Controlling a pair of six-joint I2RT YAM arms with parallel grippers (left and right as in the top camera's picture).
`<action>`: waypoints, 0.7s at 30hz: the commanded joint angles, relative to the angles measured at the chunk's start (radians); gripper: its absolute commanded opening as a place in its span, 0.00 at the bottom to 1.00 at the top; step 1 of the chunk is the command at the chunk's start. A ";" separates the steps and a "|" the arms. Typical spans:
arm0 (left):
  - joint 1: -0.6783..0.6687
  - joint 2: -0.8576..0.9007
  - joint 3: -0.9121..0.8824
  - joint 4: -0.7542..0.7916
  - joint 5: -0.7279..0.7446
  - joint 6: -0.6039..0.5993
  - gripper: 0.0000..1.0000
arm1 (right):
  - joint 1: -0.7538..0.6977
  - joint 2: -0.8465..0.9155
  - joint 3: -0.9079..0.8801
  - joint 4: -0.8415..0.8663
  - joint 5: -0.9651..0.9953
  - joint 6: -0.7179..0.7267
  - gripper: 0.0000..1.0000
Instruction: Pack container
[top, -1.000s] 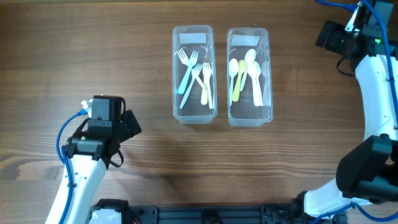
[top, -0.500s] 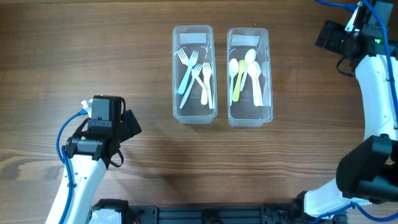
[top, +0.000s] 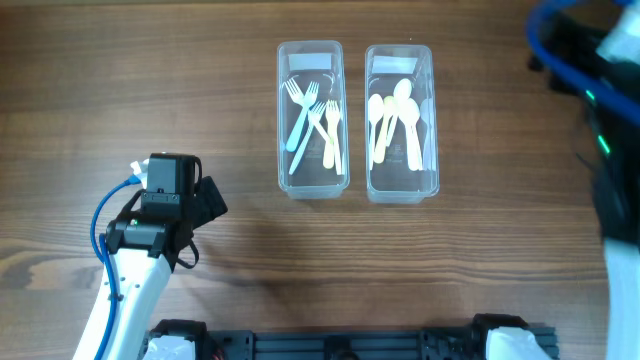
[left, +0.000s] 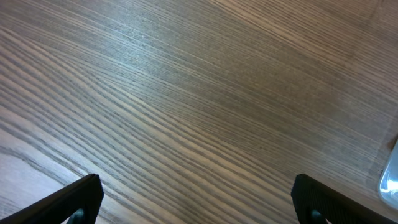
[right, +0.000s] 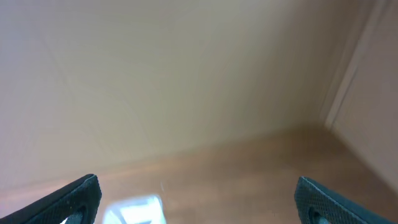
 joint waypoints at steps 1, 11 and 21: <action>0.007 -0.016 0.000 0.003 -0.014 -0.016 1.00 | -0.002 -0.222 -0.110 0.010 -0.016 0.040 1.00; 0.007 -0.016 0.000 0.003 -0.014 -0.016 1.00 | -0.002 -0.822 -0.923 0.412 -0.024 0.053 1.00; 0.007 -0.016 0.000 0.003 -0.014 -0.016 1.00 | -0.002 -1.025 -1.427 0.767 -0.069 0.051 1.00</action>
